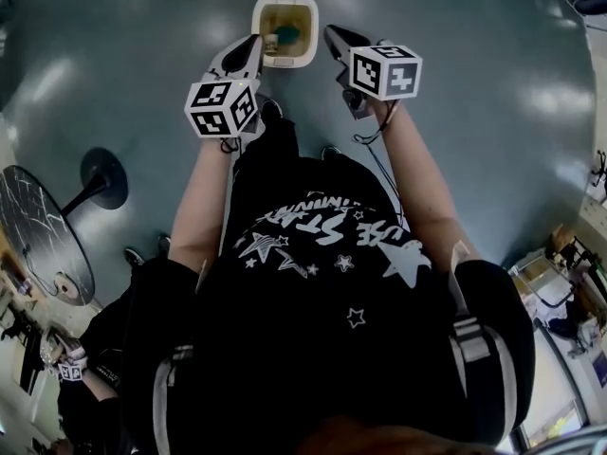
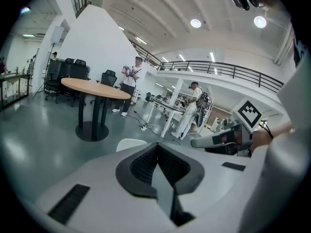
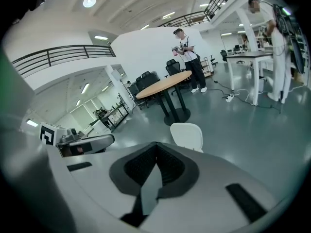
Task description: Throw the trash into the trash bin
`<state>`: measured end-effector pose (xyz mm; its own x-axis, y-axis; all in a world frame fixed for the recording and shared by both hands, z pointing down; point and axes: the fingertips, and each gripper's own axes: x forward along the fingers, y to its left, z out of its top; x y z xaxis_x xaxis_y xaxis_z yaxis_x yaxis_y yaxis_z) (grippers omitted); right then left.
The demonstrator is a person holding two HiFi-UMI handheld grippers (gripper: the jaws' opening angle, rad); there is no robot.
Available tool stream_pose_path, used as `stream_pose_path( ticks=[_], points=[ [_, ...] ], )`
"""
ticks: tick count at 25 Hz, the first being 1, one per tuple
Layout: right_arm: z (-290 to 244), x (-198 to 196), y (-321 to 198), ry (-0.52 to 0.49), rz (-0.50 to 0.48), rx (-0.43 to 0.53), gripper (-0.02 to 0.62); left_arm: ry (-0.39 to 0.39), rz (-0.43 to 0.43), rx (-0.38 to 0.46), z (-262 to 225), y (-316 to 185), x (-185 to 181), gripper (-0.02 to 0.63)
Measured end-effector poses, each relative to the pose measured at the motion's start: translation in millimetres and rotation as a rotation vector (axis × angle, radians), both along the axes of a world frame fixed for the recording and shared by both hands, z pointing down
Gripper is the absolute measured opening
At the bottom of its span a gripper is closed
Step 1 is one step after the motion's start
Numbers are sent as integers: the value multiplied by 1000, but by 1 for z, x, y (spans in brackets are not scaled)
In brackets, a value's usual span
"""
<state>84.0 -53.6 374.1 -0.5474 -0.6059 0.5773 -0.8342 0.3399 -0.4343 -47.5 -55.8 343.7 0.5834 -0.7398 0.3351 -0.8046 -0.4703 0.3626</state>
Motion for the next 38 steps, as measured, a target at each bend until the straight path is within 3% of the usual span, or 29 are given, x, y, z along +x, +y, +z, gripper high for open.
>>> stream_pose_path(
  ticks=[8,27,33,38],
  points=[
    [-13,43,43,-35,-6,59,6,4,-71,42,-15,52,22,11],
    [-59,139,161,-100,-101,210,6,12,-111,125,-50,184,113,11],
    [-56,146,196,-140,-171,227,6,9,-114,146,-62,219,136,11],
    [-64,137,211,-163,-202,239,6,-1,-128,147,-70,234,135,11]
  ],
)
